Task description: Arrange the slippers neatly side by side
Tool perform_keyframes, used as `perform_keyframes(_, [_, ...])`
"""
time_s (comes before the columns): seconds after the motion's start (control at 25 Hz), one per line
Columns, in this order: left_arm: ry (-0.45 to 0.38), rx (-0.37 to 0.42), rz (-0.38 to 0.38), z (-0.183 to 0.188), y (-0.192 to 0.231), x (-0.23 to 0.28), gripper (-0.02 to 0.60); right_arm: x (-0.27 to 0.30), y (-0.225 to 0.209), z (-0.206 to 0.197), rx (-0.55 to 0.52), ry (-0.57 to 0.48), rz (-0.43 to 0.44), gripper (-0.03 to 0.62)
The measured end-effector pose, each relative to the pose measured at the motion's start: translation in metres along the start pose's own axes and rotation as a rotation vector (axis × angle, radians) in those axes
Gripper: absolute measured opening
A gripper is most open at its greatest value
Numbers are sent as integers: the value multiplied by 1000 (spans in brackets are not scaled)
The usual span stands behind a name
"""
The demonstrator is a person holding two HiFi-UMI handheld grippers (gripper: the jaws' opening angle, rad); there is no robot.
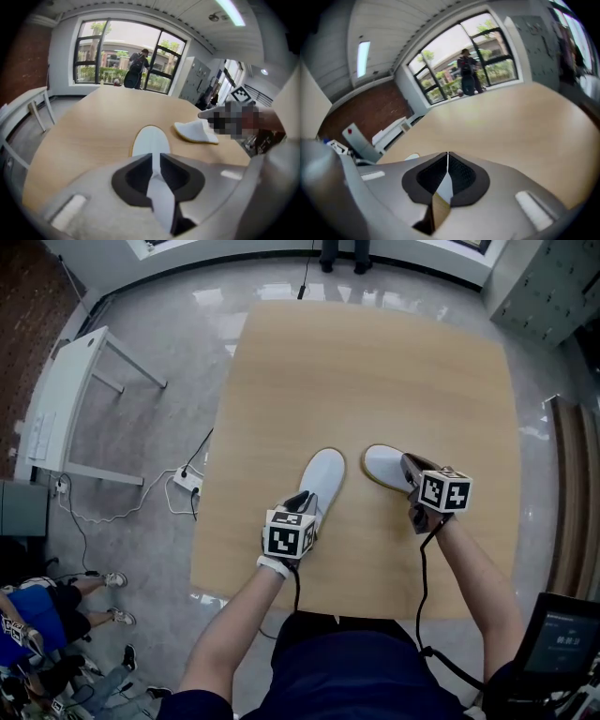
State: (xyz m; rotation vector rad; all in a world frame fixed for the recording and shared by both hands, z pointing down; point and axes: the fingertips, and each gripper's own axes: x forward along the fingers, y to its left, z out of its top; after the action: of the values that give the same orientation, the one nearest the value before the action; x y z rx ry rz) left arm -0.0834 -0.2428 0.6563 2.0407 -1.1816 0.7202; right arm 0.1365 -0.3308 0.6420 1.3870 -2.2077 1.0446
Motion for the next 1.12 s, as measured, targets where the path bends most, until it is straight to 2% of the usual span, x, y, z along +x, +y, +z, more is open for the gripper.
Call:
perform_keyframes(0.08, [-14,129,-6,7,0,-7,66,-6,7,12,-321,27,29,17])
perform_keyframes(0.16, [-21,318,-27,9,-4,-7,83,-6,19,12,-767,82,70,31])
perform_keyframes(0.24, [-3,526,-82,5,-16,-4,83,-4,30,-5,-1224,154,138,38])
perform_keyframes(0.28, [18,623,-108,2,-22,-2,83,-3,32,-17,-1394,196,183,33])
perform_keyframes(0.32, [44,709,-127,-1,-26,1,84,-2,31,-29,-1514,240,226,31])
perform_keyframes(0.4, [99,838,-149,-8,-28,11,94,2,24,-45,-1629,317,288,31])
perform_keyframes(0.48, [159,903,-170,-18,-24,23,95,10,15,-53,-1662,367,323,31])
perform_keyframes(0.56, [213,925,-187,-28,-17,32,94,17,8,-59,-1654,406,346,31])
perform_keyframes(0.68, [223,880,-186,-35,-9,37,93,24,2,-69,-1568,443,357,24])
perform_keyframes(0.84, [186,806,-169,-38,-7,36,87,26,3,-67,-1305,386,300,14])
perform_keyframes(1.12, [159,697,-156,-42,-13,39,86,33,-8,-64,-763,292,112,11])
